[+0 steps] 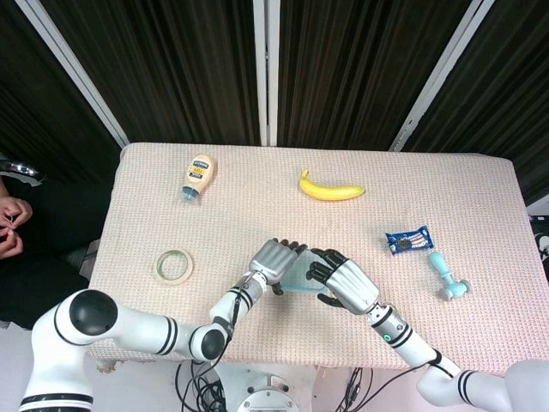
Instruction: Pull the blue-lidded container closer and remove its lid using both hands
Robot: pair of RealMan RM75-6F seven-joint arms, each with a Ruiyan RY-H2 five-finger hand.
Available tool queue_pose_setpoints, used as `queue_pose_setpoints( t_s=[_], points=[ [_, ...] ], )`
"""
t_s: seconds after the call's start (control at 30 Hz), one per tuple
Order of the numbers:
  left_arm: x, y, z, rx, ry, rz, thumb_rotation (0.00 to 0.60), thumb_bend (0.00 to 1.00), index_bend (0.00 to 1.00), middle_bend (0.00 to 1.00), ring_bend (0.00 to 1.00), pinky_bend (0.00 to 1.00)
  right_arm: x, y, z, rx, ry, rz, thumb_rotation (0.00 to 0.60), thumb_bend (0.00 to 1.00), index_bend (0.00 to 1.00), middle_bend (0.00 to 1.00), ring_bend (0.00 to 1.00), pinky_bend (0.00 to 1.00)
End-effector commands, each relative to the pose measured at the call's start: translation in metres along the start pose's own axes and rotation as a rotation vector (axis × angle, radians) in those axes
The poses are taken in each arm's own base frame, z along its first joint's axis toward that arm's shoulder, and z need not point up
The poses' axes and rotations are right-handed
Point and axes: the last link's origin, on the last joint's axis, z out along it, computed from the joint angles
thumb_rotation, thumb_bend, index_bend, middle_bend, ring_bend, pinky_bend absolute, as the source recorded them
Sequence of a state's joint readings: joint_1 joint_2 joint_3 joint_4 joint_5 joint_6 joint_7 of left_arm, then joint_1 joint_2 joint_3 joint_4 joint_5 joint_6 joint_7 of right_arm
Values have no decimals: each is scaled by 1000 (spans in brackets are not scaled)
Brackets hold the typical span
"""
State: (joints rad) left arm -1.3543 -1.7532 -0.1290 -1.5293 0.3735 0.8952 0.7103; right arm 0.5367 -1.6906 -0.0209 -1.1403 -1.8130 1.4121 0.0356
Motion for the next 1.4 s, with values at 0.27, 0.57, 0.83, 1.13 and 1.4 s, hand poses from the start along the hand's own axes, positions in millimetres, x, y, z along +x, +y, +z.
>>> queue_pose_setpoints(
  t_s=[0.27, 0.57, 0.83, 1.13, 1.4],
  points=[
    [-1, 1, 0, -4, 8, 2, 600, 1, 216, 309, 192, 258, -1, -1, 2, 1, -1, -20, 600, 250, 453, 415, 185, 304],
    [3, -2, -7, -21, 6, -24, 600, 1, 211, 300, 193, 255, -5, -4, 4, 15, 43, -30, 600, 426, 515, 454, 231, 359],
    [3, -3, -10, -40, 4, -29, 600, 1, 183, 289, 192, 253, -1, -3, 4, 12, 70, -30, 600, 466, 540, 475, 248, 377],
    [1, -6, -12, -42, 8, -12, 600, 1, 151, 280, 191, 253, 1, -2, 5, 12, 72, 1, 600, 472, 549, 483, 252, 385],
    [0, -5, -11, -45, 13, 6, 600, 1, 151, 279, 191, 253, 2, -1, 5, -8, 66, 47, 600, 471, 549, 485, 252, 385]
  ],
)
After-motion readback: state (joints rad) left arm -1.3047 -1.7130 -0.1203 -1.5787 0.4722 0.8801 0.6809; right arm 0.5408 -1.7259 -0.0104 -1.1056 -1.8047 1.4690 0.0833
